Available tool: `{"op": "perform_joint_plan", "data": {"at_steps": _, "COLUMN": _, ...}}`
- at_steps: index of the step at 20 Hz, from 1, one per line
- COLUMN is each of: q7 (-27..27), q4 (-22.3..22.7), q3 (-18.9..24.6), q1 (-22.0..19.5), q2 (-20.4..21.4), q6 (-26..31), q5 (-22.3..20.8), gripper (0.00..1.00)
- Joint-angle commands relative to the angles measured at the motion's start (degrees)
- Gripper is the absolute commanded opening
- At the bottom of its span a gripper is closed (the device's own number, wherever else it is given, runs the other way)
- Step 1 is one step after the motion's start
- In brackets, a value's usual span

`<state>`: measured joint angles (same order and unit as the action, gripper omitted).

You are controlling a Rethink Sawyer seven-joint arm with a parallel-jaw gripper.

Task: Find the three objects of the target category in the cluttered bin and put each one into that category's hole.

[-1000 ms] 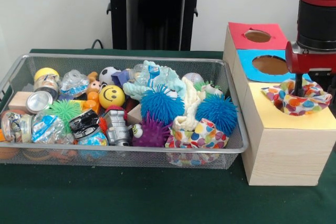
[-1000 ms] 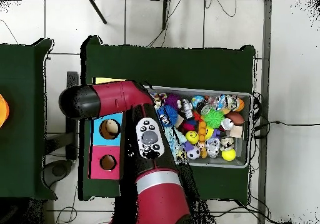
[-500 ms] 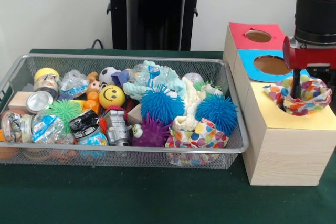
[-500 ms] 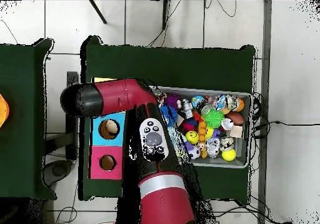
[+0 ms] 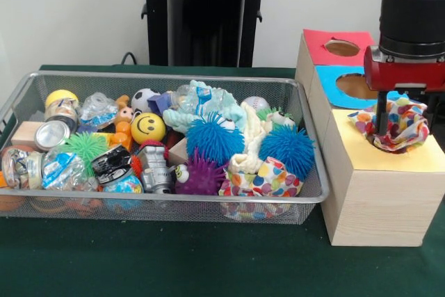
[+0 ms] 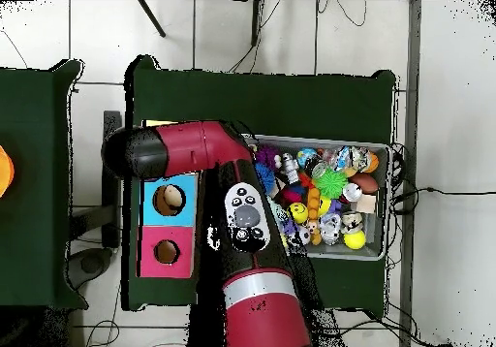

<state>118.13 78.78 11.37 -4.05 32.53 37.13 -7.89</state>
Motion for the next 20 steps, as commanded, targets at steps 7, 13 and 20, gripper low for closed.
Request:
{"op": "perform_joint_plan", "data": {"at_steps": 7, "q7": -1.2, "q4": 0.3, "q3": -0.7, "q1": -1.6, "q2": -0.4, "q6": 7.6, "q5": -2.3, "gripper": 1.00}}
{"op": "perform_joint_plan", "data": {"at_steps": 13, "q7": -1.8, "q4": -0.7, "q3": -0.6, "q1": -1.8, "q2": -0.8, "q6": 7.7, "q5": -2.8, "gripper": 1.00}}
{"op": "perform_joint_plan", "data": {"at_steps": 20, "q7": -1.2, "q4": -0.1, "q3": -0.7, "q1": -1.6, "q2": -0.5, "q6": 7.9, "q5": -2.6, "gripper": 1.00}}
